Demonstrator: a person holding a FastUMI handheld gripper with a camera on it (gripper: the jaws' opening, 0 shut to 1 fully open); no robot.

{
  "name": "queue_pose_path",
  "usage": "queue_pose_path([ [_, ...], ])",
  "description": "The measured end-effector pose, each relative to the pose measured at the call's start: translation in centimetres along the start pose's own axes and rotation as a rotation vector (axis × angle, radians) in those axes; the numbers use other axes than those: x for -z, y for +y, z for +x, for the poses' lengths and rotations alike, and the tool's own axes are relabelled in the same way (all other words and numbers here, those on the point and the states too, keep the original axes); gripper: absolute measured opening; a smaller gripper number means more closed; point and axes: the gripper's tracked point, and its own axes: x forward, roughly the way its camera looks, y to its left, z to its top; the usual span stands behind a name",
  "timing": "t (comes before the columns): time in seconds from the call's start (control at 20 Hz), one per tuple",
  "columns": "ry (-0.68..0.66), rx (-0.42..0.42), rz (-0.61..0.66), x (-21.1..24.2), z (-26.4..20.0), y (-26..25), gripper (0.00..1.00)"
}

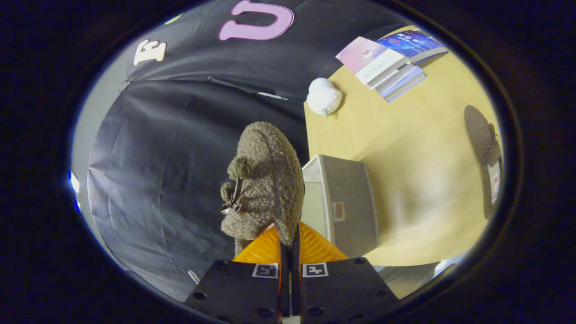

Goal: Open the storage box then place both shoes into the box .Put the left shoe in first, then the right shoe, with the right side of both shoes facing outward in a uniform manner.

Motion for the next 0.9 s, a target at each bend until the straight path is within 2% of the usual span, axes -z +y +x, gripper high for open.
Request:
queue_pose_path([
  [0.3,0.089,0.039,0.029,2.5,6.4,2.8,0.06],
  [0.65,0.179,0.212,-0.032,6.8,13.3,0.0,0.06],
  [0.9,0.143,0.375,-0.07,7.0,15.5,-3.5,0.06],
])
